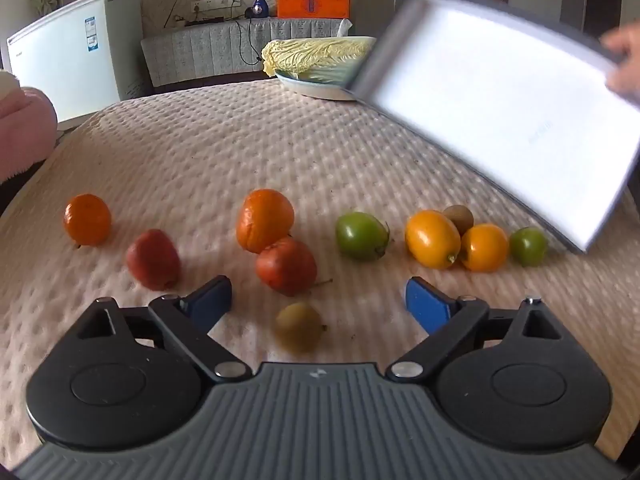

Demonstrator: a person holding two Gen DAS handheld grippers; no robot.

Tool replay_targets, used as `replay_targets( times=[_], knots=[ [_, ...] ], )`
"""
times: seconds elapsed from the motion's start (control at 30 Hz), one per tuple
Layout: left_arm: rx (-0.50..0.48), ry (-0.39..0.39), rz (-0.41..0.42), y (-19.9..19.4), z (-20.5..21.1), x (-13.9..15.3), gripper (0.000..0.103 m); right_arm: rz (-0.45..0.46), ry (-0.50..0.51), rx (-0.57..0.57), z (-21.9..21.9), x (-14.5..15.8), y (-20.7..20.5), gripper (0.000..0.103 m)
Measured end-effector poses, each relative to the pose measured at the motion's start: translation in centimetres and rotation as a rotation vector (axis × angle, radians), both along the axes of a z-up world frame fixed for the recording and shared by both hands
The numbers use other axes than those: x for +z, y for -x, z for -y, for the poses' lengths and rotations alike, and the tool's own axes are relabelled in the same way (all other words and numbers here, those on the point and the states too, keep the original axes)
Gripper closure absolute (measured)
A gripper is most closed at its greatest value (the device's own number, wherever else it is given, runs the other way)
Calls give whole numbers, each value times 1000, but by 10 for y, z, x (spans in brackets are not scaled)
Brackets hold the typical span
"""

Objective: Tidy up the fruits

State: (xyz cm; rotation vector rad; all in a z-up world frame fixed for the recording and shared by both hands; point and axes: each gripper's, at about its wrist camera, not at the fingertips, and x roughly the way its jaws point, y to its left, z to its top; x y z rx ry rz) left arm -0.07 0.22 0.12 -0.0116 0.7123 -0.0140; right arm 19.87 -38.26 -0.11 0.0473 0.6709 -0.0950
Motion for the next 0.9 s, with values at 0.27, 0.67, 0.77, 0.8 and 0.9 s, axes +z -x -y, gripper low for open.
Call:
replay_targets(
  times=[0.27,0.67,0.77,0.8,0.9],
  knots=[
    [41,116,66,44,-32,31,7,-10,0,-30,3,0,0,0],
    [67,124,39,64,-21,32,7,-9,3,-32,2,-1,1,0],
    [57,73,20,53,-10,24,7,-10,-1,-51,-1,1,4,0],
    [51,62,21,52,-8,23,7,-20,6,-59,-3,3,9,0],
    [23,57,44,51,-3,25,7,-76,-7,-106,1,12,25,0]
  ],
)
